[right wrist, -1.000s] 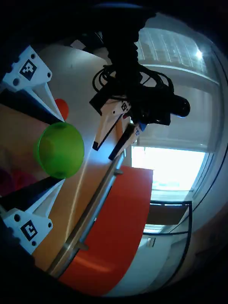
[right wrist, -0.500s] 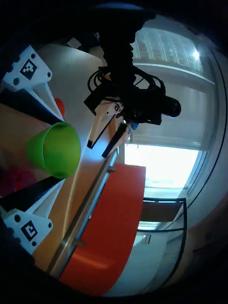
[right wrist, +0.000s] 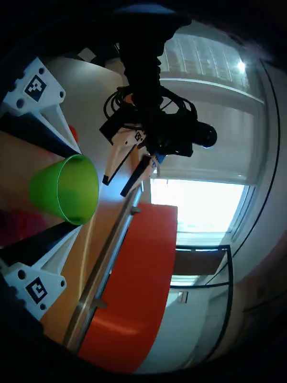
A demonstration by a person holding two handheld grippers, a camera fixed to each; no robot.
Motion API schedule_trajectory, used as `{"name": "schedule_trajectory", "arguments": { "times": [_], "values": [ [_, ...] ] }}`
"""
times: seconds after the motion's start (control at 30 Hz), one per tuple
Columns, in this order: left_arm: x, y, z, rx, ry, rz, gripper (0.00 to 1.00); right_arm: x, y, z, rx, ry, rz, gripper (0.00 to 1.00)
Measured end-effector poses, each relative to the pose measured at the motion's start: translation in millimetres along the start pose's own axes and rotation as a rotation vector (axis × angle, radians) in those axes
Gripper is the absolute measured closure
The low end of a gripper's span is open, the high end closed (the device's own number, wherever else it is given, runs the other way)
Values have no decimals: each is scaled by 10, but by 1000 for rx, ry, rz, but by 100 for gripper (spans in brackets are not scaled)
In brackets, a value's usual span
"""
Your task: Pour water
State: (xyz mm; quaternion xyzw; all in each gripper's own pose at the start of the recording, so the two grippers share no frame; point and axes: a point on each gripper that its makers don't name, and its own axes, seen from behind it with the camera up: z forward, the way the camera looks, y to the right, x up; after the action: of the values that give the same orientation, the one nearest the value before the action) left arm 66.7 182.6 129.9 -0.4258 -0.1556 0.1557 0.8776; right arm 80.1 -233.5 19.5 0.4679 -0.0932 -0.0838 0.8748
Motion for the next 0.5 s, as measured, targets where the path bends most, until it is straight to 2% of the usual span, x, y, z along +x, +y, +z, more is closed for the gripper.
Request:
{"name": "schedule_trajectory", "arguments": {
  "times": [0.5],
  "values": [
    [-148,26,104,-25,-53,2,12,-51,7,-202,-16,2,8,8]
  ]
}}
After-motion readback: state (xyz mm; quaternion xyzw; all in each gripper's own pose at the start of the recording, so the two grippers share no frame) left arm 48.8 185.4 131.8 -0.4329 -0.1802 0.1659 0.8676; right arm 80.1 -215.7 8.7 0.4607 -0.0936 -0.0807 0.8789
